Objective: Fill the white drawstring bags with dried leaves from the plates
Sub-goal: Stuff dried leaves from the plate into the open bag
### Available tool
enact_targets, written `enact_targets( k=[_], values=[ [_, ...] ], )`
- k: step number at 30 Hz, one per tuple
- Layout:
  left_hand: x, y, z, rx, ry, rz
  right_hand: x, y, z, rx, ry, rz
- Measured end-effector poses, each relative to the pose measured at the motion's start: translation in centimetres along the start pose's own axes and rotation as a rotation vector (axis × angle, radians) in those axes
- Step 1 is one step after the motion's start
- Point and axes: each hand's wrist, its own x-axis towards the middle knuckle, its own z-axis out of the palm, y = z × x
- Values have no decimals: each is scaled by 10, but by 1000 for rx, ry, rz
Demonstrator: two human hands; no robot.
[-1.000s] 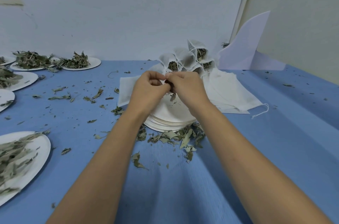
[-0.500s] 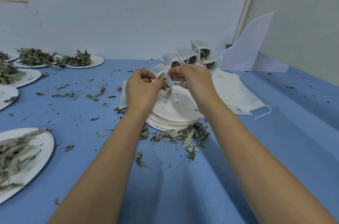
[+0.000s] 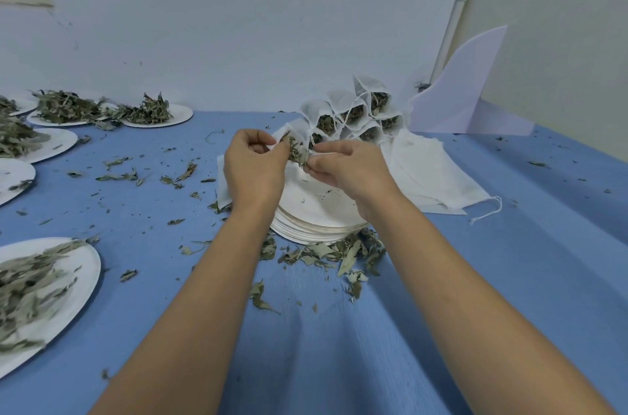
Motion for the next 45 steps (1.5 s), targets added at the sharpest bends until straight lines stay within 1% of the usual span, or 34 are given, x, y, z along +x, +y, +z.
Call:
enact_targets(
  k=[3, 8, 15, 17, 19, 23, 26, 28, 30, 33, 34, 37, 40, 42, 45],
  values=[
    [-1, 0, -1, 41, -10, 29, 0, -1, 1, -12, 44, -46],
    [-6, 1, 0, 113, -72, 97, -1, -2, 3, -59, 59, -88],
    [-8, 2, 1, 109, -206, 120, 0, -1, 0, -405, 178, -232],
    [-8, 3, 2, 85, -229, 102, -1, -2, -1, -515, 192, -275],
    [-9, 3, 3, 46, -248, 85, -3, -4, -1, -569, 196, -309],
    [-10, 3, 4, -5, -248, 64, -4, -6, -1, -588, 184, -335],
    [-10, 2, 5, 23, -198, 63, -4, -6, 5, -646, 141, -367],
    [-10, 0, 5, -1, -172, 36, -4, -5, 7, -679, 108, -364],
    [-8, -1, 4, -42, -167, 1, -3, -5, 7, -605, 66, -312],
    [-6, -1, 2, -100, -171, -50, 1, -6, 3, -335, 36, -174],
    [-6, -1, 1, -120, -174, -61, 1, -7, 2, -285, 34, -155],
    [-6, 1, 2, -140, -188, -67, 0, -5, 3, -310, 72, -214],
    [-8, 2, 4, -142, -202, -65, -1, -2, 5, -459, 181, -342],
    [-7, 3, 4, -149, -200, -77, -1, 0, 5, -531, 225, -396],
    [-4, 2, 2, -183, -198, -108, 0, -2, 1, -448, 221, -365]
  ],
)
